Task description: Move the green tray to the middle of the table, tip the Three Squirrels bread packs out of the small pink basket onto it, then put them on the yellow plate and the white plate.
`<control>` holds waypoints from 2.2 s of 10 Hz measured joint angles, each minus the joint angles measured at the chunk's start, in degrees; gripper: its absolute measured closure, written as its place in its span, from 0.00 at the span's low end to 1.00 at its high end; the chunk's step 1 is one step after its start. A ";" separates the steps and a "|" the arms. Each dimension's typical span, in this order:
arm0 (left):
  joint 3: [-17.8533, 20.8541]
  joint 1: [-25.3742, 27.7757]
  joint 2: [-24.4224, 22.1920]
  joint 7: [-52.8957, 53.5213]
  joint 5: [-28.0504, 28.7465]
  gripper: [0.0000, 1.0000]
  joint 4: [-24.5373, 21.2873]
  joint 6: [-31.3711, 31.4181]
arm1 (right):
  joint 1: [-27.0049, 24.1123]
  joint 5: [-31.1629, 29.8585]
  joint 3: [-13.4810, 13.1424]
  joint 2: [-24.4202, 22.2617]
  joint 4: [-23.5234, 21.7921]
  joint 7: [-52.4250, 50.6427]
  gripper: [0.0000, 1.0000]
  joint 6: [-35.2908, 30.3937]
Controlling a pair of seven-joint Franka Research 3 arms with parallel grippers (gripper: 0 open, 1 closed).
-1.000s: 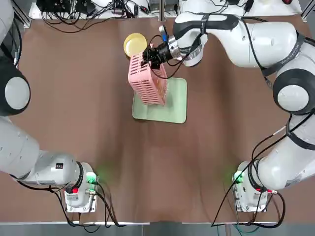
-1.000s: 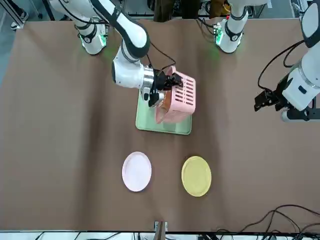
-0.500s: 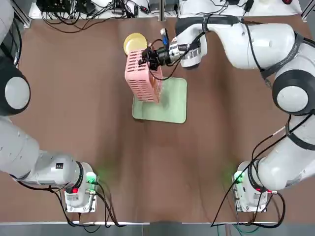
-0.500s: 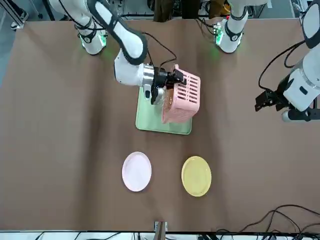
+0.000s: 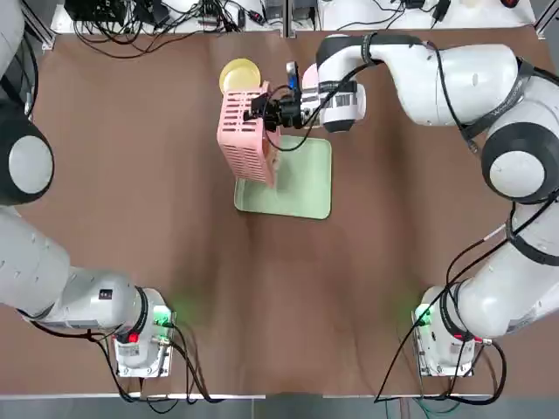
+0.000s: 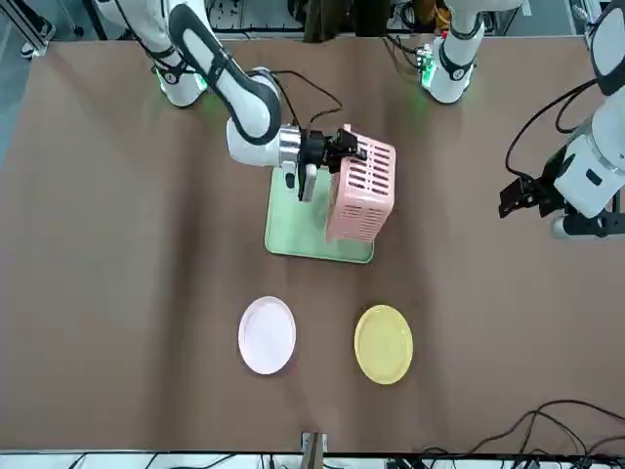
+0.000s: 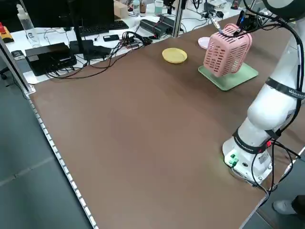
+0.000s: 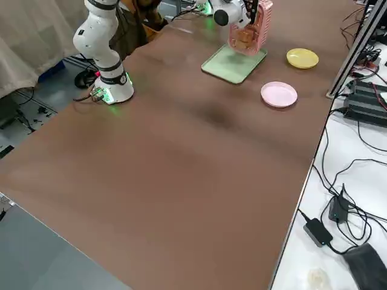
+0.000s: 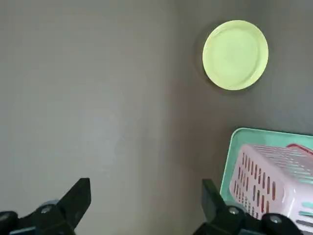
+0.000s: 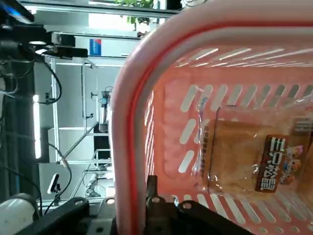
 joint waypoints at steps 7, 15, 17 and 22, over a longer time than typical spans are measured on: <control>-0.53 0.99 0.03 0.01 0.00 0.00 -0.05 -0.10 | -1.99 2.82 -4.80 0.16 -7.42 -11.43 0.93 -16.06; -0.64 0.86 0.57 0.01 1.91 0.00 -0.29 -0.20 | -2.32 7.84 -5.51 0.87 -10.42 -19.80 0.93 -26.47; -0.65 0.79 0.60 0.01 2.08 0.00 -0.28 -0.20 | -2.56 7.86 -6.57 2.95 -10.45 -22.39 0.93 -29.90; -0.67 0.07 0.60 0.01 2.13 0.00 -0.27 -0.20 | -4.32 7.87 -7.13 5.37 -10.95 -23.82 0.93 -36.60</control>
